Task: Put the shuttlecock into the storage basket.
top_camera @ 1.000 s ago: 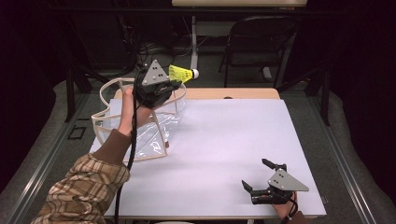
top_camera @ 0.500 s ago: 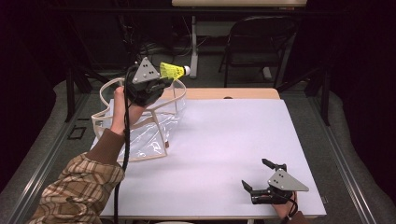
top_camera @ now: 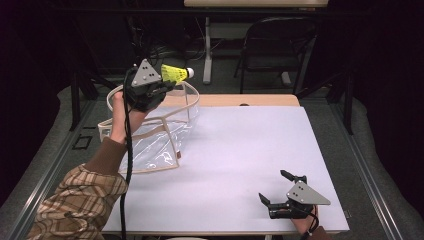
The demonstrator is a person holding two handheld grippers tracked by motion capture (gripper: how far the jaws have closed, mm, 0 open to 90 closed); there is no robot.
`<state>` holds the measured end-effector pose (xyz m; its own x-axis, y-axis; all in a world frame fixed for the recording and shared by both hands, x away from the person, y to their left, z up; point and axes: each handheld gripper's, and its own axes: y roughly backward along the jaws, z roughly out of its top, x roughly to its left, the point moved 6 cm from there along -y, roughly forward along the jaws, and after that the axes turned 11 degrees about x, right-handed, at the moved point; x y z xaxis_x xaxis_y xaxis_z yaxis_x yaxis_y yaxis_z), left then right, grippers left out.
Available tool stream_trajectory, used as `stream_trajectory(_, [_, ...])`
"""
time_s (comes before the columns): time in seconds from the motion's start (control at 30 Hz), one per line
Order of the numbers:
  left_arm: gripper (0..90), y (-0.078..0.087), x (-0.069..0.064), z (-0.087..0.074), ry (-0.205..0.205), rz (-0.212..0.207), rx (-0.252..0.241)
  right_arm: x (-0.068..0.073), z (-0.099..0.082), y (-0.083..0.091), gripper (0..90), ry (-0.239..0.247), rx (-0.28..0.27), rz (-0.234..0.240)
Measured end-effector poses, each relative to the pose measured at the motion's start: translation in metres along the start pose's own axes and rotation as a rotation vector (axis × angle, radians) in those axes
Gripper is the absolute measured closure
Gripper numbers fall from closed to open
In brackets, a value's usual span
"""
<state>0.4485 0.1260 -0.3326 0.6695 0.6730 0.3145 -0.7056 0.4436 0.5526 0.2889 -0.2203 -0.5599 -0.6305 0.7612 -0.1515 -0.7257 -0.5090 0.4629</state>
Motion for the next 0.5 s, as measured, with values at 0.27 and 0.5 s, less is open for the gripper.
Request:
stream_trajectory(0.27, [89.6, 0.004, 0.008, -0.005, 0.019, 0.015, 0.003, 0.0, 0.0, 0.0, 0.0, 0.0, -0.002, -0.001])
stream_trajectory(0.5, [89.6, 0.007, 0.014, -0.008, 0.027, 0.027, 0.01, 0.0, 0.0, 0.0, 0.0, 0.001, -0.003, -0.002])
